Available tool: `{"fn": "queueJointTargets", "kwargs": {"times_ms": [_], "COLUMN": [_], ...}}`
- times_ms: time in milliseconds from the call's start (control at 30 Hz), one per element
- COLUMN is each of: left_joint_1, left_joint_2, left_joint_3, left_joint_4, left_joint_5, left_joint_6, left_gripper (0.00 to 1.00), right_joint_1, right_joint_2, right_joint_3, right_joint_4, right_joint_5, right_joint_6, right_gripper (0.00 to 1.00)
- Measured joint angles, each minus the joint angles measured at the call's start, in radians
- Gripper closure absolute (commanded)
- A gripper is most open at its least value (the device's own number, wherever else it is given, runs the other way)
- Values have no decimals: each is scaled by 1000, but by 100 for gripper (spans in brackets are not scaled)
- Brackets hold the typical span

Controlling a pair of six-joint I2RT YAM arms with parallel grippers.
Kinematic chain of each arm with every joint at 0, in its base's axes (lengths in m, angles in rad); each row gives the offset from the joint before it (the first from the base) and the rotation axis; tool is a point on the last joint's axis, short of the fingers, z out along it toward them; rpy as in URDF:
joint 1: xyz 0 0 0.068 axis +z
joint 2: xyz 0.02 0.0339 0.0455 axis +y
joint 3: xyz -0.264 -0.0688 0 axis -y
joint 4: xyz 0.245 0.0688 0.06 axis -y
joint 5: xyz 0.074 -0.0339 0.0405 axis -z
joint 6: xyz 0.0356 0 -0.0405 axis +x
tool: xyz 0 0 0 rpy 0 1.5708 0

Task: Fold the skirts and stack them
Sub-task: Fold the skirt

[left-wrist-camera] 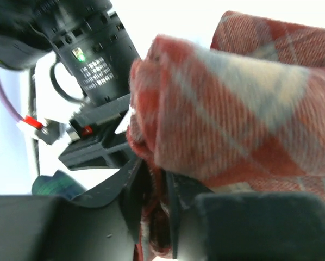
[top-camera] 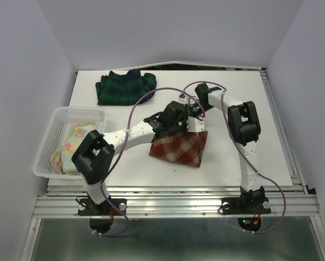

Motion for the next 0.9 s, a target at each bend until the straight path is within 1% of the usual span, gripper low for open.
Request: {"fn": "queueJointTargets", "kwargs": {"times_ms": [67,100,200,233,267,300,400,500,667,767,800,900], "left_joint_1": [12,16,20,19,15,11,-1,-5,2,33,46,108], "left_joint_2": [0,0,0,0,0,0,0,0,-3,-21,-28,-62], "left_joint_3": [-1,-1,-1,-1,-1,-1,-1,0,50,116,134,171], "left_joint_4": [6,5,-7,-13,-18,-24,-27,-32,-83,-142,-156,-191], "left_joint_5": [-24,-33,-50,-47,-42,-39,-35,-38,-51,-8,15,99], "left_joint_6": [1,1,-2,-3,-5,-6,-7,-10,-60,-143,-177,-319], "left_gripper": [62,61,58,54,53,43,40,39,39,39,39,39], "right_joint_1": [0,1,4,4,4,4,-2,-17,-86,-150,-163,-220], "right_joint_2": [4,8,23,32,43,50,64,67,69,60,47,-71], "right_joint_3": [47,72,137,164,198,220,288,343,428,434,412,251], "right_joint_4": [-2,-6,-10,-13,-11,-8,-6,4,13,23,34,50], "right_joint_5": [49,71,132,154,167,177,213,238,282,288,289,300], "right_joint_6": [5,3,23,34,51,64,100,131,166,174,172,166], "right_gripper": [5,2,1,1,1,0,0,0,1,2,3,10]}}
